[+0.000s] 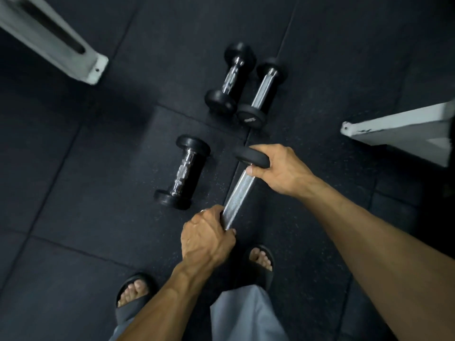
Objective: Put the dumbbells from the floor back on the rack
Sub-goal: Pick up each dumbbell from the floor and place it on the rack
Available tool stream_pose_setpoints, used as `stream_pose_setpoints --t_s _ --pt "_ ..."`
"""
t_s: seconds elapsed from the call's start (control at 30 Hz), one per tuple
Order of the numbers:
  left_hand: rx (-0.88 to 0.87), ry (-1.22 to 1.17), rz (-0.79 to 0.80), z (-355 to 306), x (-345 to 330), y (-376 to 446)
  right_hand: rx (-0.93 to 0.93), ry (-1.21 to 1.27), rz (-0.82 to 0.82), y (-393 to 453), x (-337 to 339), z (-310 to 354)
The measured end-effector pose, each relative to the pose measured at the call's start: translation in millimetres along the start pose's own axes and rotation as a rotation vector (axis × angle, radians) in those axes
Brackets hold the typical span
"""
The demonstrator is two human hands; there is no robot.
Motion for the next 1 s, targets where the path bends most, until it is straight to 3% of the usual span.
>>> stream_pose_setpoints --t_s 0.53,0.73,1.0 --pt "-0.501 0.186 -0.200 -228.0 229.2 -123.6 0.026 0.148 -0.504 -248.5 262.1 103.9" --pt "-0.653 0.257 -0.231 -330.1 260.8 -170.5 0.012 0.159 -0.636 -338.3 350.0 92.9" --pt "-0.829 0.327 -0.190 -471.9 245.0 -221.9 -0.020 0.147 -0.769 -443.0 449.9 27.9"
Point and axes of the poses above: each hand's wrist, its own y-axis towards the middle knuckle, its own x-axis out of the back of the hand, z = x × y, the point moved 4 cm from there along y, towards the middle knuckle, and after that the axes turned 10 degrees about -x, right-handed, at the moved point
